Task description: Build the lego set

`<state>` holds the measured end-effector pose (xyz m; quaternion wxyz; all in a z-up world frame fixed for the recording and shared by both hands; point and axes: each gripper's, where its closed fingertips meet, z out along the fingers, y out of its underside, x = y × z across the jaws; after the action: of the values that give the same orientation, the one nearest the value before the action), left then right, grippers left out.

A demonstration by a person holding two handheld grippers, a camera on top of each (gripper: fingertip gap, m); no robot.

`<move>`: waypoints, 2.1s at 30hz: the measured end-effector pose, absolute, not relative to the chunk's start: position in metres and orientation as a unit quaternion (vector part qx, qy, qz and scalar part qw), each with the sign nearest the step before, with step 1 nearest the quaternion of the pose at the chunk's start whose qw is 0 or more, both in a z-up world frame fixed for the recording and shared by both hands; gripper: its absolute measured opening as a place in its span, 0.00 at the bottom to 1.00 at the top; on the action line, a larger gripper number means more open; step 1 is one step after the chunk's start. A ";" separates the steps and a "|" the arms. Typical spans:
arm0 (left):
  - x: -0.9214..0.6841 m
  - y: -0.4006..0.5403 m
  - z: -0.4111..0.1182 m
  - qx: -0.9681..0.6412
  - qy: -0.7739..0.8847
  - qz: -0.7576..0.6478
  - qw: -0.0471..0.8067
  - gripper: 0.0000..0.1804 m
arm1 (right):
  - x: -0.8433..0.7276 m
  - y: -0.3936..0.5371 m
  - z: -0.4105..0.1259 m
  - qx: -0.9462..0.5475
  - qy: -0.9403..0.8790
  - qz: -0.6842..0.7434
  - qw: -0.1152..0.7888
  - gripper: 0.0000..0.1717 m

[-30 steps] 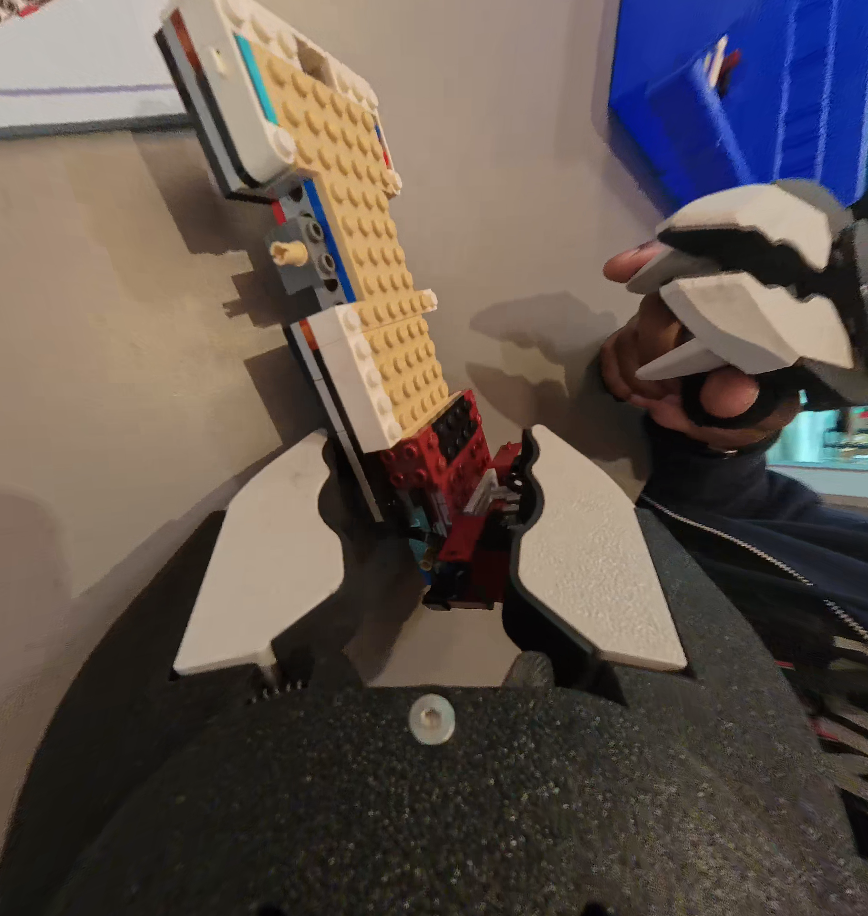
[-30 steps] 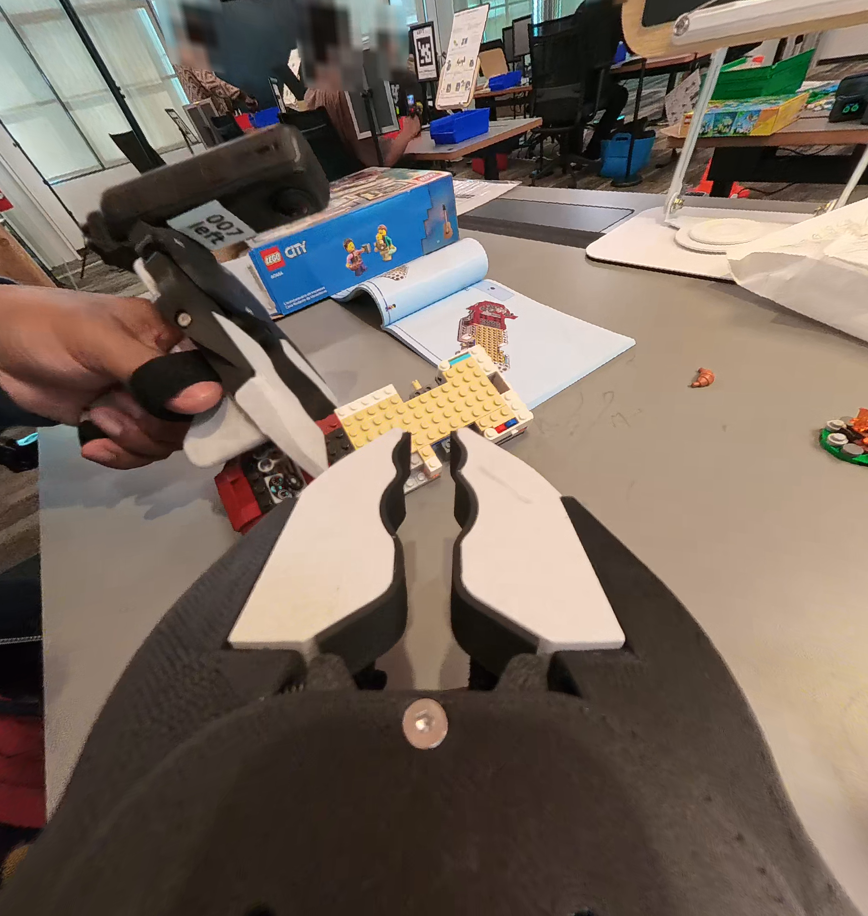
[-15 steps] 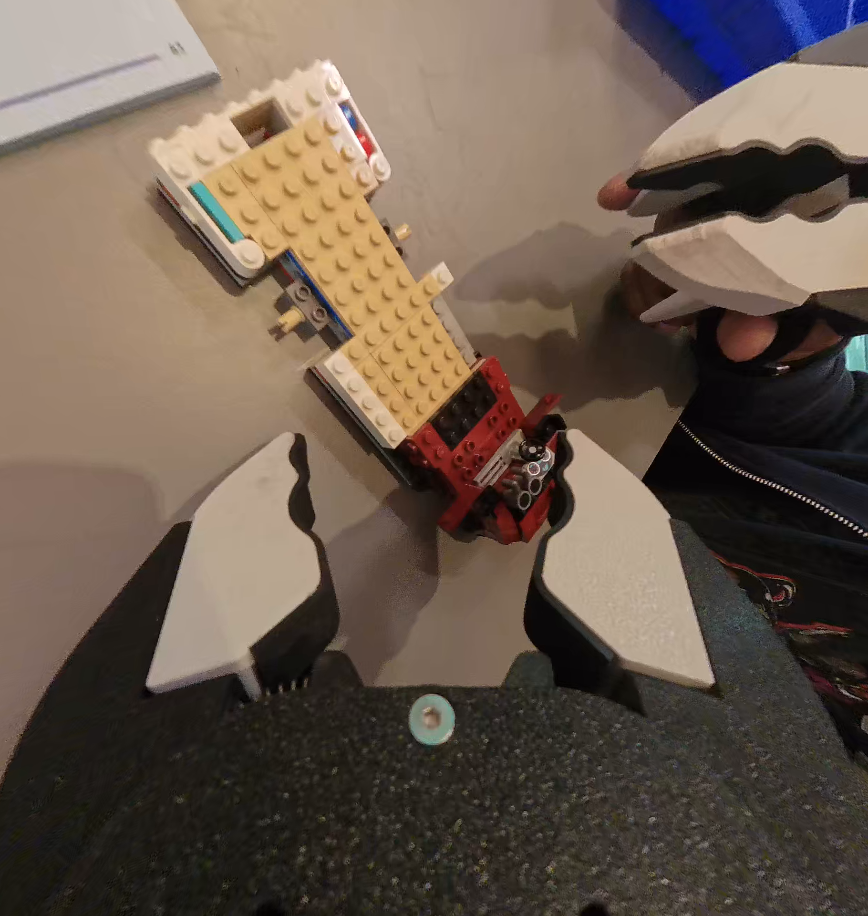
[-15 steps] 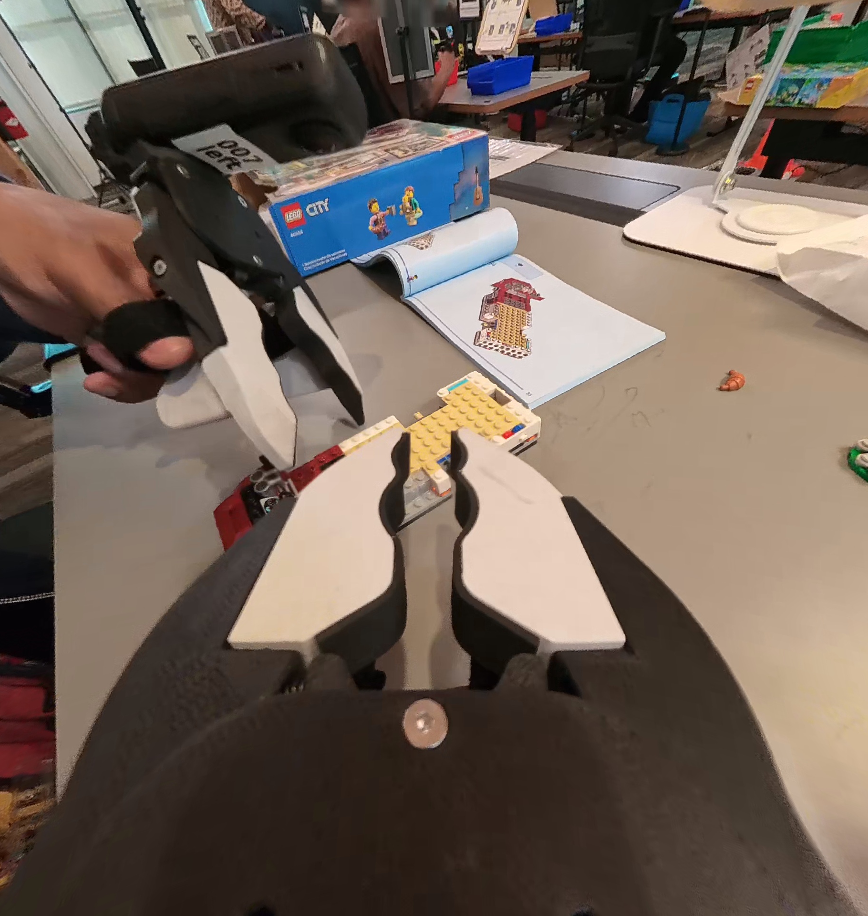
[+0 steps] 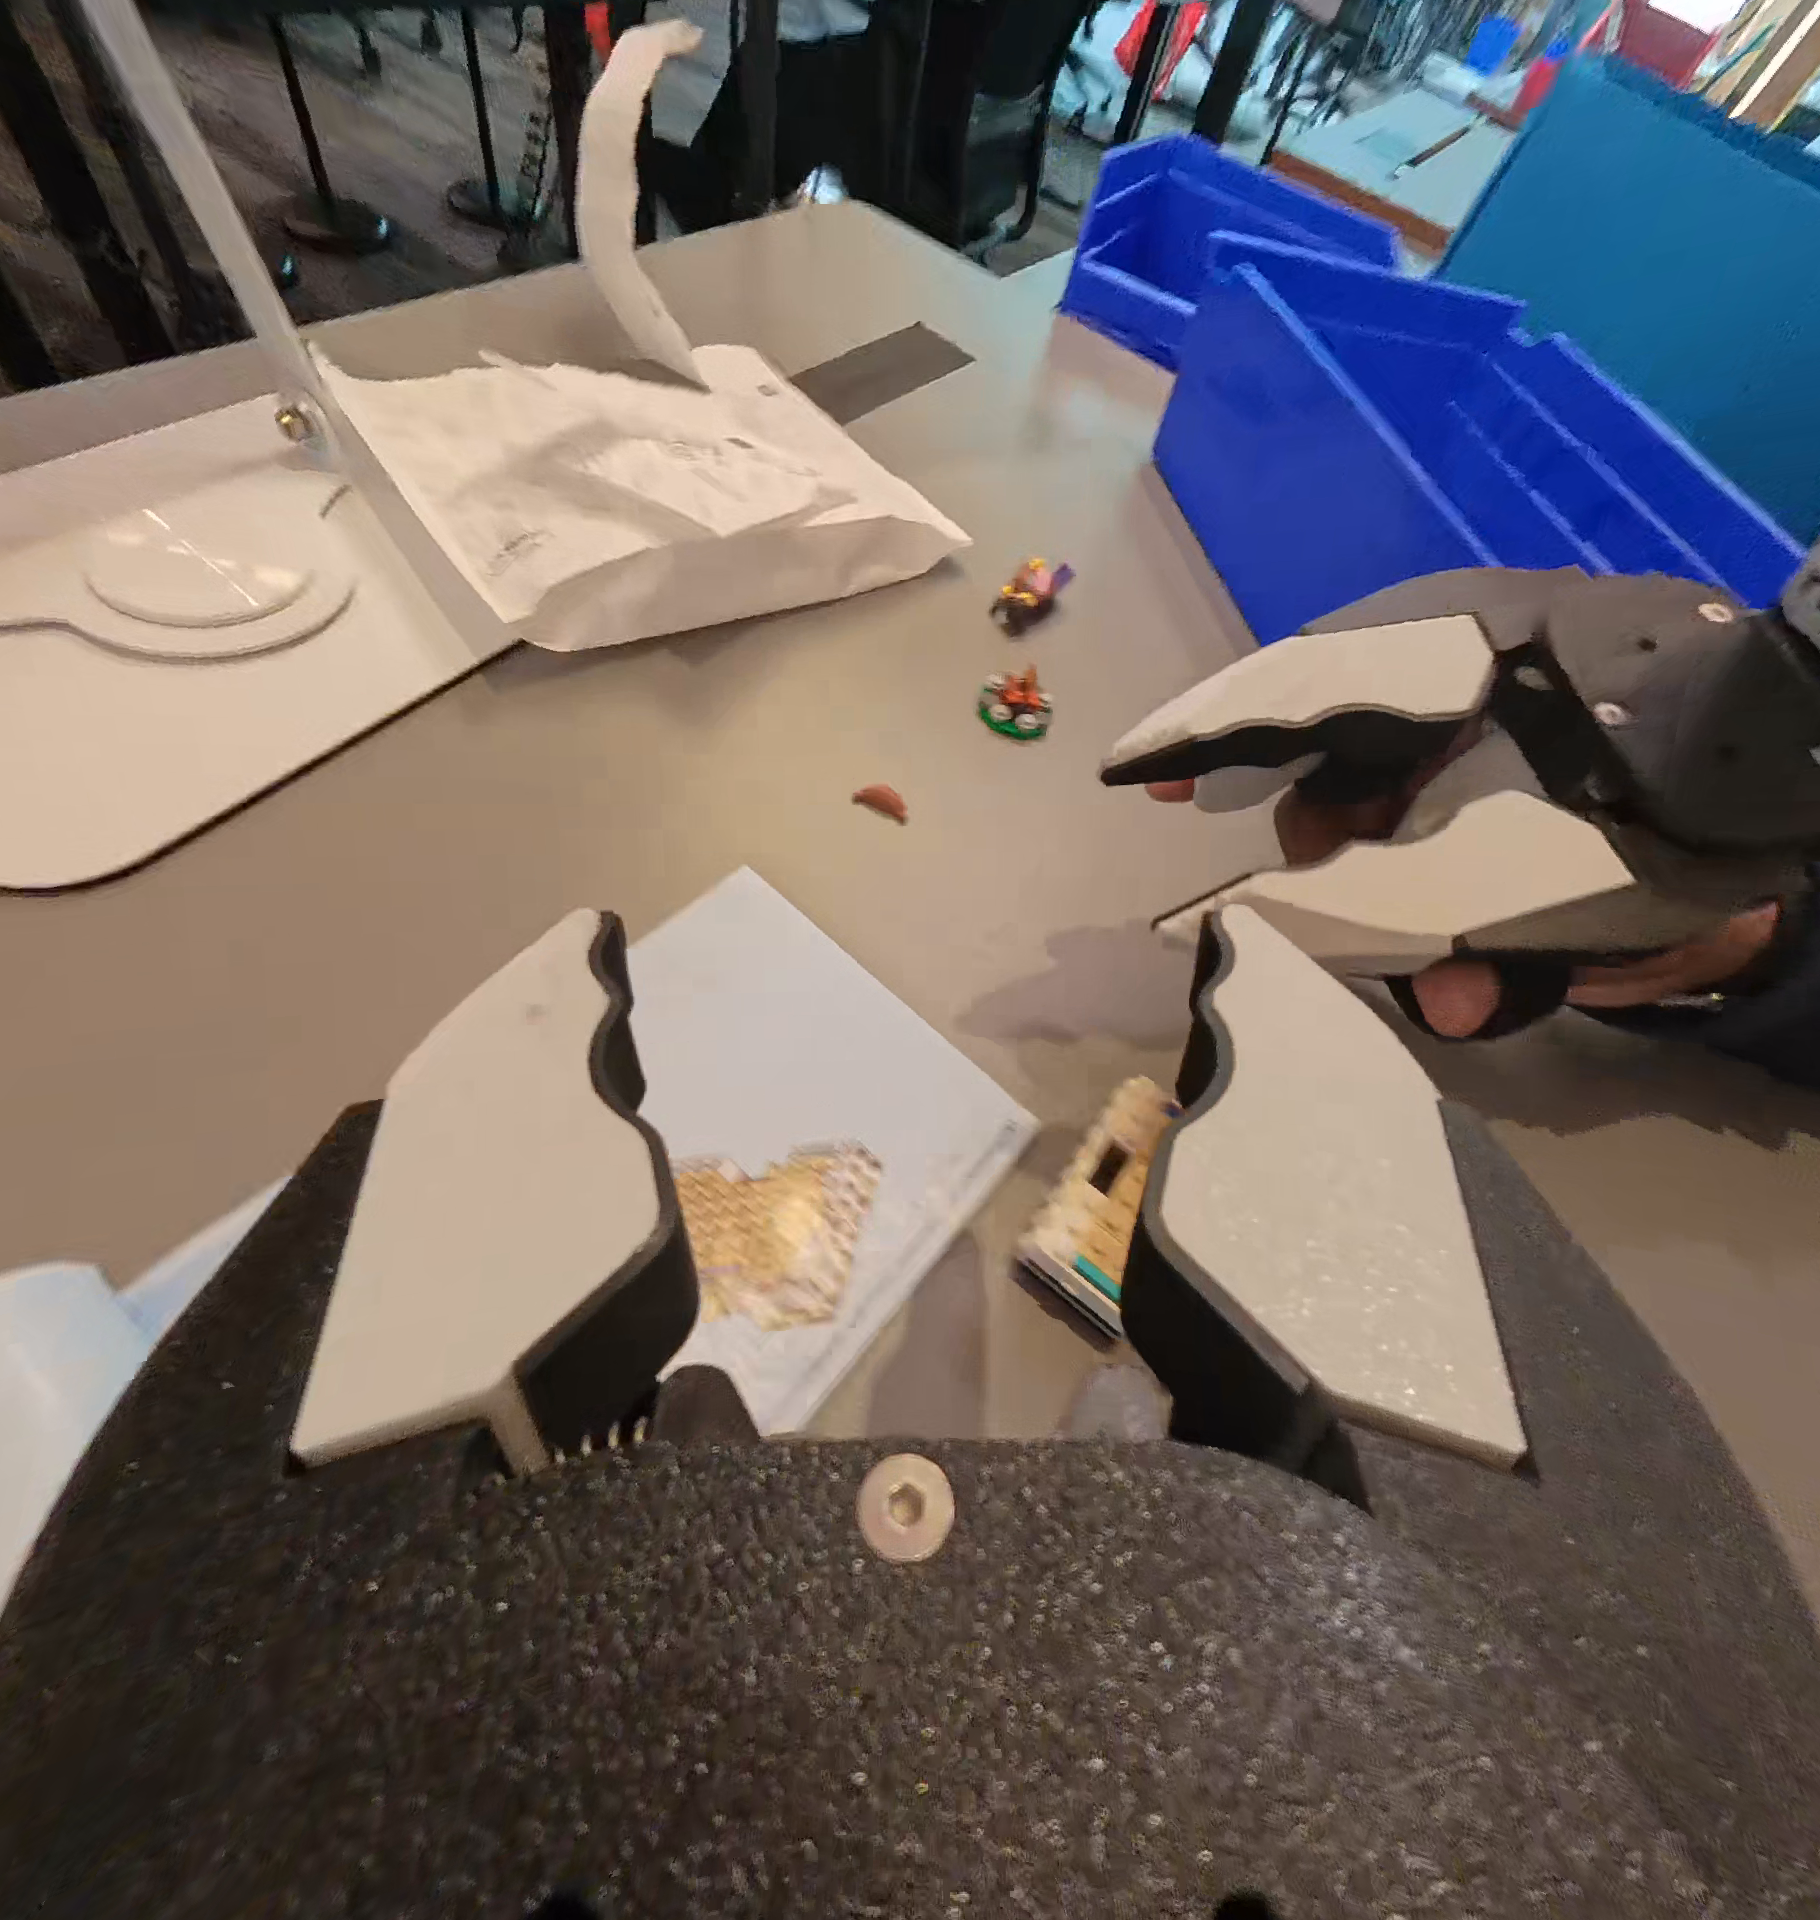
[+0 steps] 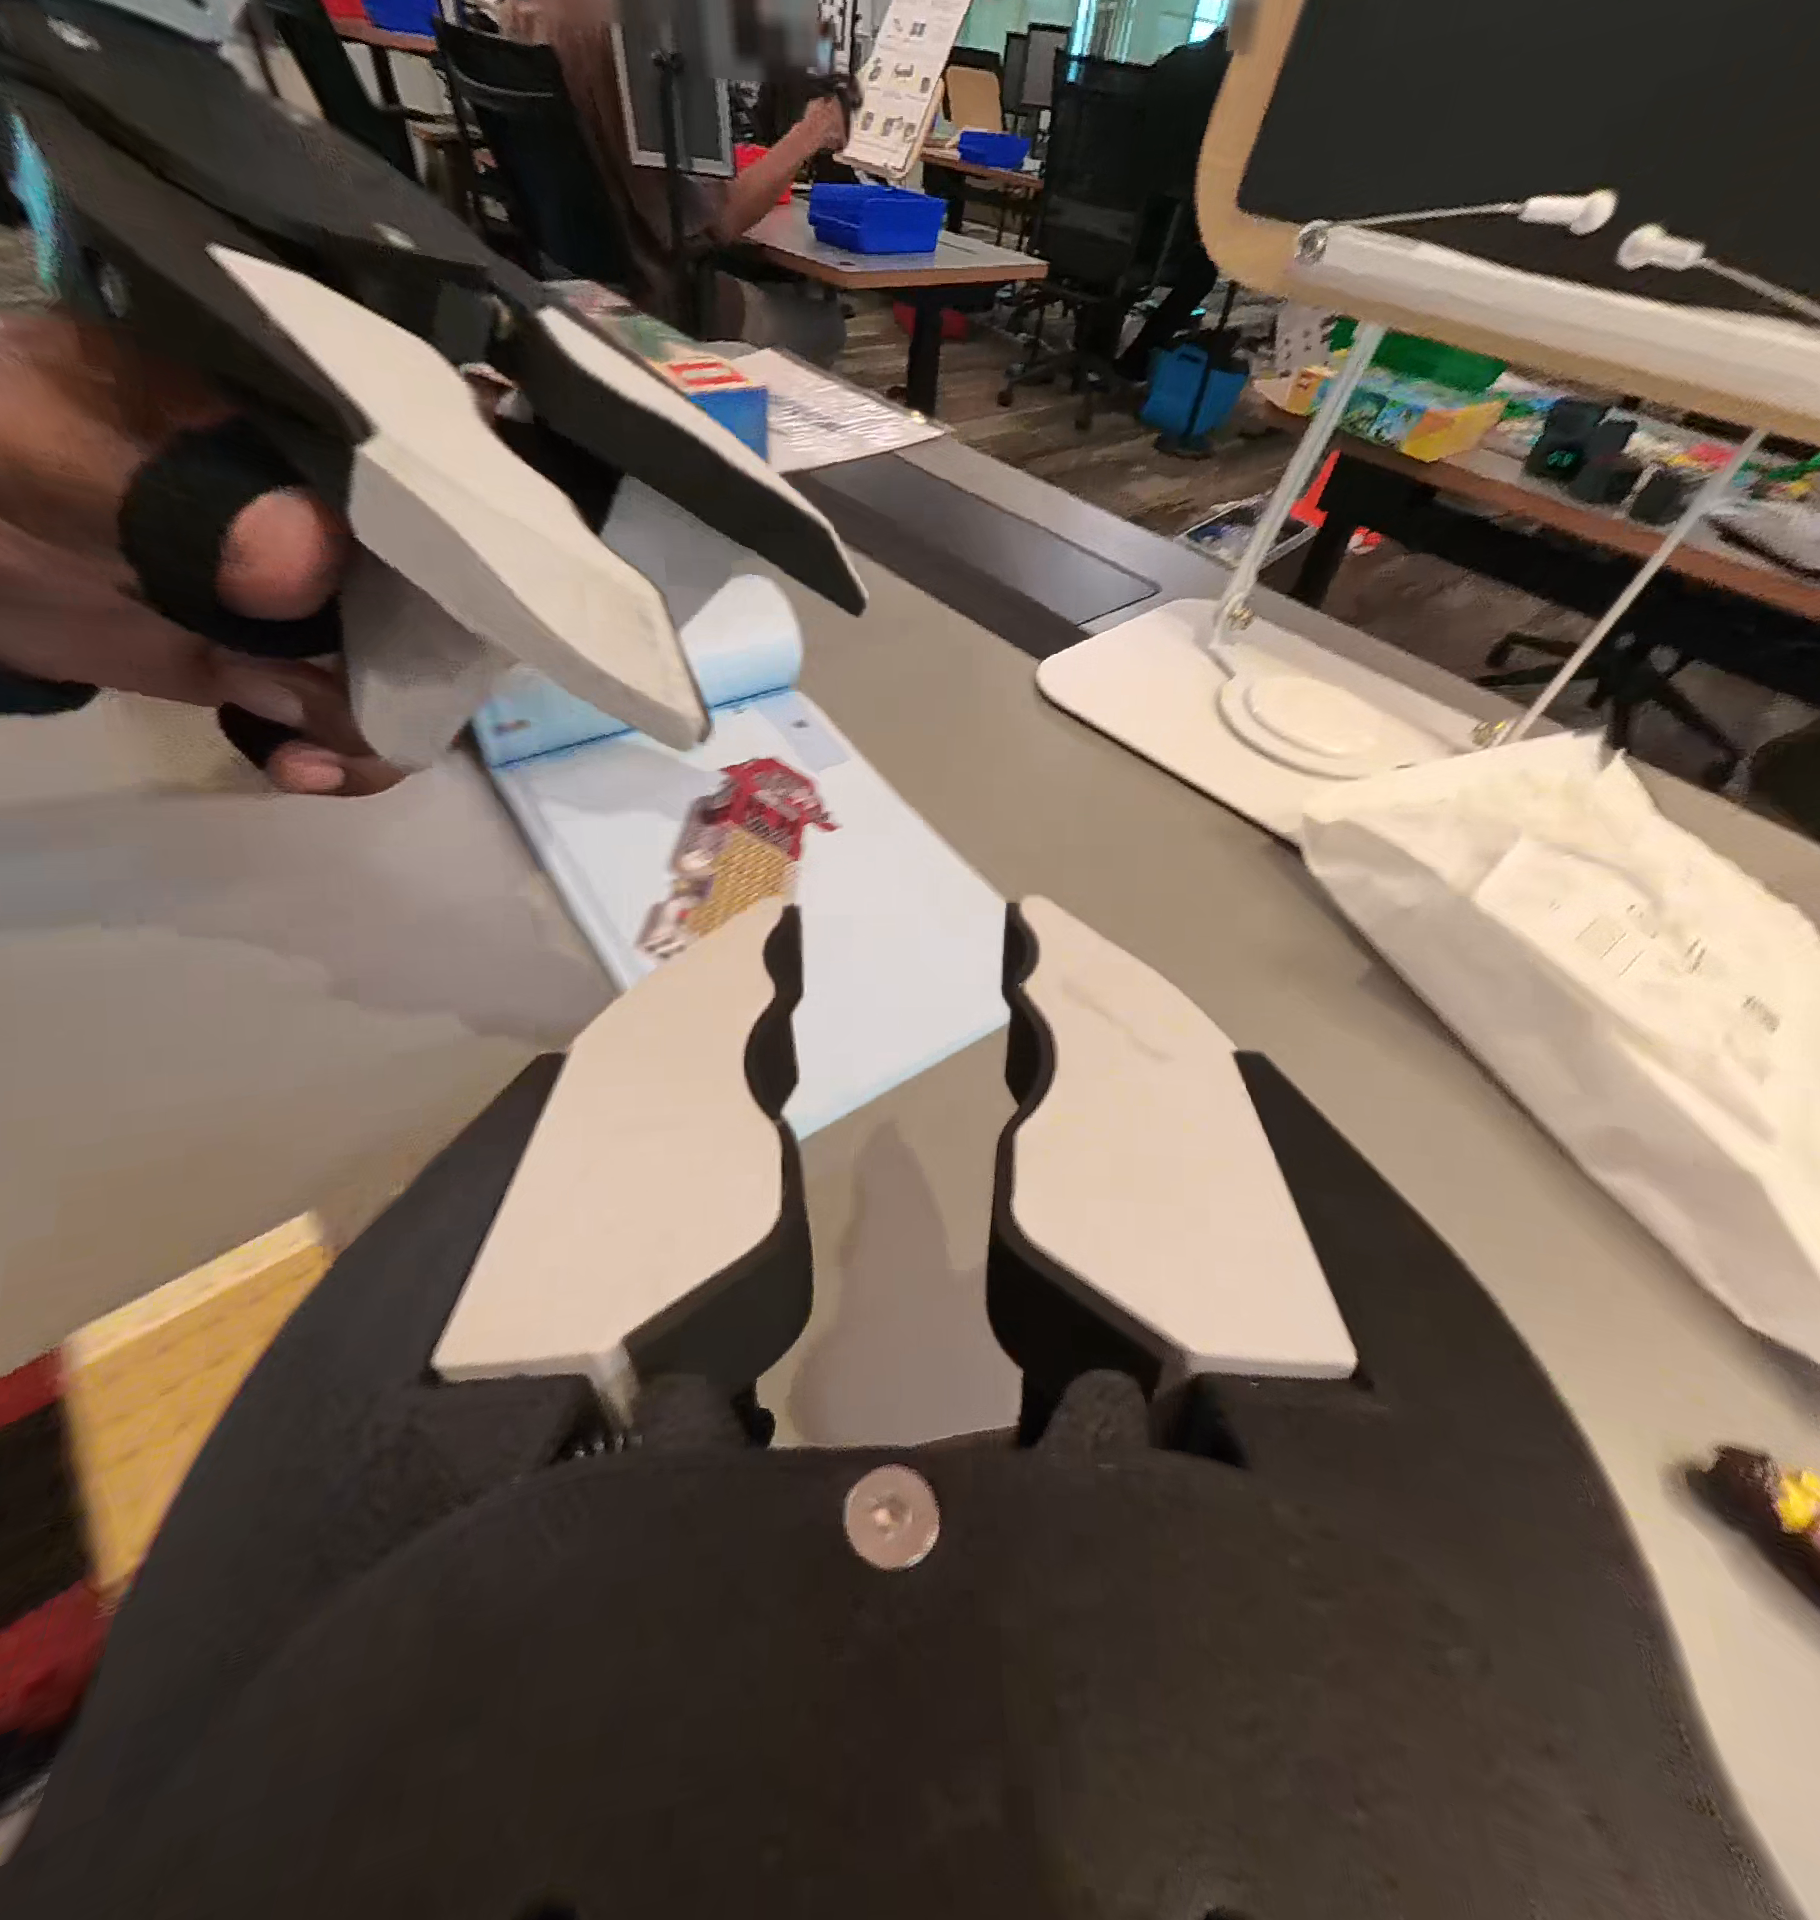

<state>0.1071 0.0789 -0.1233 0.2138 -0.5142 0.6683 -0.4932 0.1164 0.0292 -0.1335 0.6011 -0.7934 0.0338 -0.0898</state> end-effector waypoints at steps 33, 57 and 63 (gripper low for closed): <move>0.160 0.058 -0.213 -0.471 0.799 -0.370 0.043 0.52 | 0.157 0.023 -0.133 -0.744 0.097 0.013 0.661 0.21; 0.159 0.056 -0.216 -0.469 0.803 -0.366 0.041 0.52 | 0.157 0.025 -0.135 -0.749 0.100 0.024 0.654 0.21; 0.158 0.058 -0.212 -0.465 0.805 -0.365 0.046 0.51 | 0.158 0.025 -0.136 -0.751 0.101 0.027 0.651 0.20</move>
<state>0.1576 0.0575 -0.2122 0.0460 -0.4652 0.8053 -0.3646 0.1577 0.0251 -0.1363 0.6514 -0.7514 0.1010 0.0272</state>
